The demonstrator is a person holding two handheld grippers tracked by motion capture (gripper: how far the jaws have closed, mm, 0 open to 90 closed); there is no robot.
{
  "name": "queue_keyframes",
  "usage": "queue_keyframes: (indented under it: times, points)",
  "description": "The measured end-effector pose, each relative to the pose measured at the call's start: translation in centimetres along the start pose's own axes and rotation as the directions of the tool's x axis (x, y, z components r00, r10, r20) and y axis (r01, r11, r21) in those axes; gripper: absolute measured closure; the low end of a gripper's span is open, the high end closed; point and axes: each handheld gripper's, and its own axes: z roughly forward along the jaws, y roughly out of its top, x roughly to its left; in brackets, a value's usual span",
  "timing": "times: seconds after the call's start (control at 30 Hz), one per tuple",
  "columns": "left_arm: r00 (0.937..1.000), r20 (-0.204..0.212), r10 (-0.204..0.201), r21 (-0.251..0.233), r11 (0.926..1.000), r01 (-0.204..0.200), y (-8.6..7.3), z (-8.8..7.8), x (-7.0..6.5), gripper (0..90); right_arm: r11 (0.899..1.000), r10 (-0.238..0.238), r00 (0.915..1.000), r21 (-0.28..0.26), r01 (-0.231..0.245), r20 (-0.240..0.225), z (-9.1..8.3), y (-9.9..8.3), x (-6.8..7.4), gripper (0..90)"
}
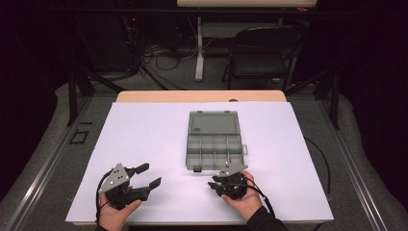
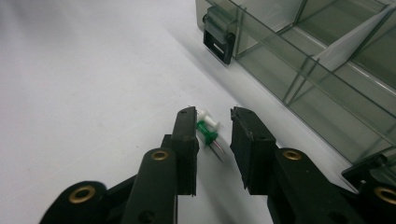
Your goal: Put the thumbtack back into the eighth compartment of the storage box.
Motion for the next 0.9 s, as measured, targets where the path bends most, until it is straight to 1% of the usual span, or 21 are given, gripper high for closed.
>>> queue_keyframes:
  times: [0.2,0.43,0.67,0.7,0.73,0.9]
  points:
    - [1.0,0.0,0.0,0.0,1.0,0.0,0.0,0.0,0.0,30.9,1.0,-0.01,0.9998,0.011,0.01,-0.017,0.16,-0.13,-0.04,76.9]
    - [1.0,0.0,-0.001,0.0,1.0,0.001,-0.01,0.02,-0.01,30.9,1.0,-0.003,0.9997,0.018,0.003,-0.023,0.12,-0.32,-0.09,82.1]
    - [1.0,0.0,-0.002,0.001,1.0,0.002,-0.01,0.04,-0.03,30.9,1.0,0.001,0.9997,0.016,0.0,-0.026,0.05,-0.39,-0.09,84.2]
    - [1.0,0.0,-0.002,0.0,1.0,0.002,-0.01,0.04,-0.03,30.9,1.0,0.001,0.9996,0.013,0.0,-0.029,0.04,-0.39,-0.1,85.4]
    - [1.0,-0.001,-0.002,0.0,1.0,0.002,-0.01,0.04,-0.03,30.9,1.0,-0.001,0.9995,0.013,0.001,-0.031,0.0,-0.39,-0.11,89.6]
    - [1.0,0.0,-0.003,0.001,1.0,0.003,-0.02,0.05,-0.02,30.9,1.0,0.002,0.9994,0.021,-0.002,-0.035,-0.02,-0.43,-0.1,90.0]
